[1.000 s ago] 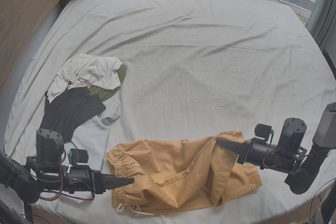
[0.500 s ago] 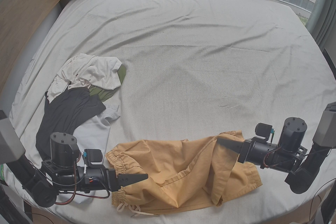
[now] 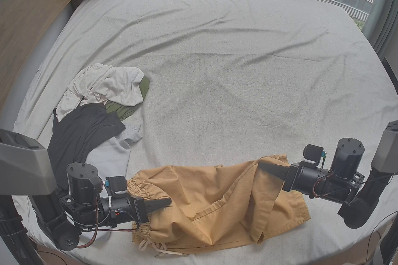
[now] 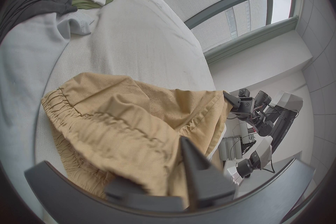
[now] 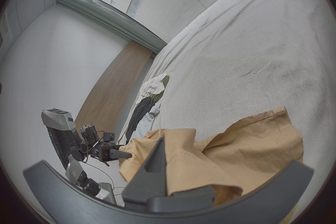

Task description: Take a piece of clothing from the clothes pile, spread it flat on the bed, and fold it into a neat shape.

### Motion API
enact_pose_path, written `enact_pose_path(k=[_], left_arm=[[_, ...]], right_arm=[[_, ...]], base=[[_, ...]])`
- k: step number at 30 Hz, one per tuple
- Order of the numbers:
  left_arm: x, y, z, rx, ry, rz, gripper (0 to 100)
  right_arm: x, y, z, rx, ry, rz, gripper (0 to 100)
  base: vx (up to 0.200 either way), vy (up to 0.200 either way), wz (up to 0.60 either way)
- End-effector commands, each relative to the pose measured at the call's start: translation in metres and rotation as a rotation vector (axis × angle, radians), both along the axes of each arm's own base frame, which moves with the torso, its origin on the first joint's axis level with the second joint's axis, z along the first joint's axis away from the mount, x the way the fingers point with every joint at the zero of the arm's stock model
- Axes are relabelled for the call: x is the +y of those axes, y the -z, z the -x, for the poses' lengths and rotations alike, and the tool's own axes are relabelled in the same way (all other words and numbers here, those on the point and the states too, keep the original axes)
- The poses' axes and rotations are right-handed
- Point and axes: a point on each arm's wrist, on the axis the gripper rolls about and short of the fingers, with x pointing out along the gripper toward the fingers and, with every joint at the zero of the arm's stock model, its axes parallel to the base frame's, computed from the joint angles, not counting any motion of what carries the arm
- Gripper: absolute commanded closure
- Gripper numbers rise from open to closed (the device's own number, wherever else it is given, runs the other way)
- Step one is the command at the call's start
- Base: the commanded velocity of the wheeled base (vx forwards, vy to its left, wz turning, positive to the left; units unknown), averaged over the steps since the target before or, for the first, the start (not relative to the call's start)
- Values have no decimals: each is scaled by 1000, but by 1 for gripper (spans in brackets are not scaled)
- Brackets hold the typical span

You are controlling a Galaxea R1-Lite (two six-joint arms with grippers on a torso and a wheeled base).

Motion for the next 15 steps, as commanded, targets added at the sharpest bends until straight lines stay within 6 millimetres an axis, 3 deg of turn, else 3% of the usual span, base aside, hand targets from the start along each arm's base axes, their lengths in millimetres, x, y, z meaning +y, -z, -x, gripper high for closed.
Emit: enact_pose_path(k=[1,9,15], left_arm=[[1,12,1,28,-4,-7,100],[0,5,0,-15,0,14,100],[0,-12,0,-83,3,47,100]], right_arm=[[0,1,0,3,-1,1,100],[-2,-1,0,-4,5,-2,100],[-6,-5,-2,-15,4,-11,100]], base=[[0,0,0],[0,0,0],[0,0,0]])
